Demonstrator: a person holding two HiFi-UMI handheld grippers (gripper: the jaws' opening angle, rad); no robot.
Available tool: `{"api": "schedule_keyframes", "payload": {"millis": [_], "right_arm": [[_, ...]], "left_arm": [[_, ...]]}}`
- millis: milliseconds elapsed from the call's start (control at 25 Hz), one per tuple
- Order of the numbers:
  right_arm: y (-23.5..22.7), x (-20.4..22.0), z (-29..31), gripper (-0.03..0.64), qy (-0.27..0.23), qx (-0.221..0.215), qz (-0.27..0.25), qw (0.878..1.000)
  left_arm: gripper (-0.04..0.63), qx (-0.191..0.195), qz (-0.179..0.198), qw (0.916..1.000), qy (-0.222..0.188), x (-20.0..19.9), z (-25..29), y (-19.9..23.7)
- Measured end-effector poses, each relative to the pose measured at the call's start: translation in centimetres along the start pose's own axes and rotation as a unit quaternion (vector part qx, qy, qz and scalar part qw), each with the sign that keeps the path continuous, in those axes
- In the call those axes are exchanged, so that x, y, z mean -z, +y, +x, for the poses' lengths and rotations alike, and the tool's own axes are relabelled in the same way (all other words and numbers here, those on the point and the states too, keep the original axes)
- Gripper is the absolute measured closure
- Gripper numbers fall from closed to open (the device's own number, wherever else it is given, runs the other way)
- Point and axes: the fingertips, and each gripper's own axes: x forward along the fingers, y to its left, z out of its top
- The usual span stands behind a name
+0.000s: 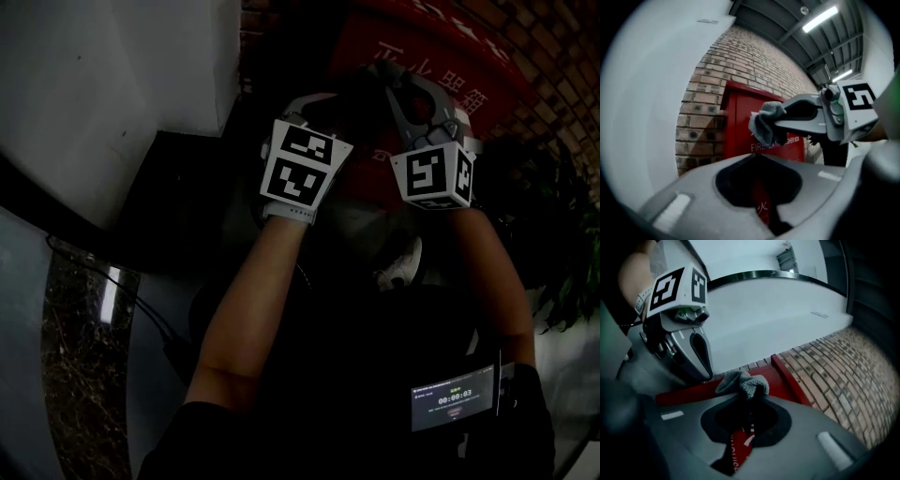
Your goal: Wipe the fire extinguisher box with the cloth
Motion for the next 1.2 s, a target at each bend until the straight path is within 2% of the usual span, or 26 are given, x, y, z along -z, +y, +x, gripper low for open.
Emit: {"api": "schedule_keyframes", "payload": {"millis": [120, 280, 440, 800, 960, 1120, 1200], "right_arm": [[-2.0, -1.6, 1.0, 0.583, 0.012, 0.007, -0.035, 0.999], [-4.1, -2.9, 2.0, 0.583, 0.023, 0.004, -0.074, 0.997], [-5.0, -3.4, 3.5, 0.583, 0.031, -0.010, -0.116, 0.993], [-5.1, -3.4, 4.6, 0.584, 0.038, 0.023, -0.130, 0.990], [-3.9, -3.2, 4.6, 0.584, 0.049, 0.009, -0.127, 0.991], [-2.2, -2.2, 4.9, 0.583, 0.062, -0.014, -0.121, 0.991], [-1.4, -1.6, 5.0, 0.583, 0.065, -0.027, -0.111, 0.991]], "left_arm": [[0.592, 0.010, 0.004, 0.9998, -0.016, -2.5, -0.8, 0.0], [0.592, 0.016, 0.026, 0.9990, -0.033, -6.0, -0.3, 0.3], [0.592, 0.013, 0.018, 0.9976, -0.066, -7.8, -0.3, 0.9], [0.592, -0.001, -0.013, 0.9976, -0.068, -5.4, 0.1, 2.2], [0.592, -0.009, -0.025, 0.9973, -0.068, -3.6, -0.4, 2.9], [0.592, 0.017, -0.071, 0.9936, -0.086, -2.0, -0.8, 2.5], [0.592, 0.016, -0.077, 0.9937, -0.079, -0.9, -0.7, 2.6]]}}
